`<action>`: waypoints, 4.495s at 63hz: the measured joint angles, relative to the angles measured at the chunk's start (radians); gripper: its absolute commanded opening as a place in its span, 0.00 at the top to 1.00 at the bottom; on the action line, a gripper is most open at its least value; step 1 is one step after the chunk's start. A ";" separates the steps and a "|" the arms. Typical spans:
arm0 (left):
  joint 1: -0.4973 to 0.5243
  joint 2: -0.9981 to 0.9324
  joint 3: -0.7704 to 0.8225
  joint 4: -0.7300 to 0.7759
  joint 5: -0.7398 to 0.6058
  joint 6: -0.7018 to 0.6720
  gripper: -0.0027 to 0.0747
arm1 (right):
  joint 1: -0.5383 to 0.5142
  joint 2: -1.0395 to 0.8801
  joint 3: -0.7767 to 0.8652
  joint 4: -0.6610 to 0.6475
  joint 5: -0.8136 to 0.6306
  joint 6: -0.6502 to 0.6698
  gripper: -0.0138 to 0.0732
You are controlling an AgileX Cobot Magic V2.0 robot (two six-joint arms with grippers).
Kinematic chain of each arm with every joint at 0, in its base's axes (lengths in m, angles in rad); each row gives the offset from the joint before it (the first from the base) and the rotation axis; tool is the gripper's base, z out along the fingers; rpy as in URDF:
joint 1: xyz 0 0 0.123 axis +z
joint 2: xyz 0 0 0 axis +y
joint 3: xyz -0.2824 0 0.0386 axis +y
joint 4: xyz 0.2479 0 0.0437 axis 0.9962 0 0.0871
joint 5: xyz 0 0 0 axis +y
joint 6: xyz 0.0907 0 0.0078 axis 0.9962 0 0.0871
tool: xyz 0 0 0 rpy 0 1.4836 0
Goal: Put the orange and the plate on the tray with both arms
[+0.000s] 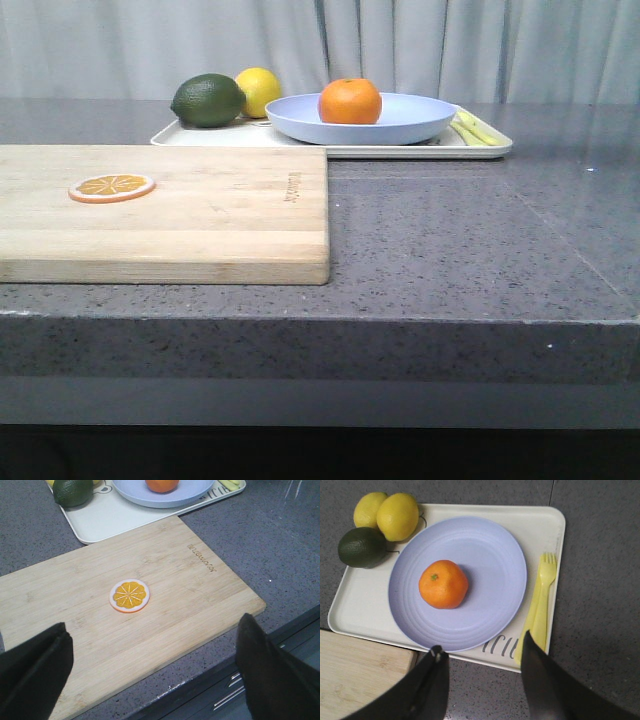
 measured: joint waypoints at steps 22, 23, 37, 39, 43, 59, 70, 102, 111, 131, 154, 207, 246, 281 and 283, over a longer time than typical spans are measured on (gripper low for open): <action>0.000 0.000 0.000 0.000 0.000 0.000 0.14 | 0.000 -0.324 0.386 -0.004 -0.173 -0.084 0.42; 0.000 0.000 0.000 0.000 0.000 0.000 0.14 | 0.000 -0.347 0.411 -0.004 -0.187 -0.090 0.42; 0.000 0.000 0.000 0.000 0.000 0.000 0.14 | -0.027 -0.579 0.788 -0.040 -0.344 -0.120 0.42; 0.000 0.000 0.000 0.000 0.000 0.000 0.14 | -0.042 -0.613 0.842 -0.043 -0.354 -0.120 0.42; 0.000 0.000 0.000 0.000 0.000 0.000 0.14 | -0.068 -0.674 0.933 -0.053 -0.366 -0.120 0.42; 0.000 0.000 0.000 0.000 0.000 0.000 0.14 | -0.092 -0.969 1.251 -0.105 -0.379 -0.163 0.42; 0.000 0.000 0.000 0.000 0.000 0.000 0.14 | -0.092 -1.185 1.412 -0.109 -0.367 -0.175 0.42; 0.000 0.000 0.000 0.000 0.000 0.000 0.14 | 0.010 -1.506 1.643 -0.127 -0.285 -0.157 0.42; 0.000 0.000 0.000 0.000 0.000 0.000 0.14 | 0.010 -1.508 1.644 -0.129 -0.303 -0.147 0.42; 0.000 0.000 0.000 0.000 0.000 0.000 0.14 | 0.010 -1.508 1.644 -0.151 -0.335 -0.142 0.42; 0.000 0.000 0.000 0.000 -0.018 0.000 0.14 | 0.010 -1.508 1.644 -0.153 -0.364 -0.142 0.52; 0.000 0.000 0.000 -0.004 -0.018 0.000 0.99 | 0.010 -1.508 1.644 -0.153 -0.365 -0.142 0.98; 0.181 -0.138 0.081 -0.008 -0.087 0.000 0.99 | 0.010 -1.508 1.644 -0.154 -0.365 -0.140 0.98; 0.436 -0.598 0.768 -0.098 -0.693 0.000 0.99 | 0.010 -1.508 1.644 -0.155 -0.365 -0.140 0.98; 0.436 -0.617 0.801 -0.102 -0.723 0.000 0.99 | 0.010 -1.508 1.644 -0.155 -0.365 -0.140 0.98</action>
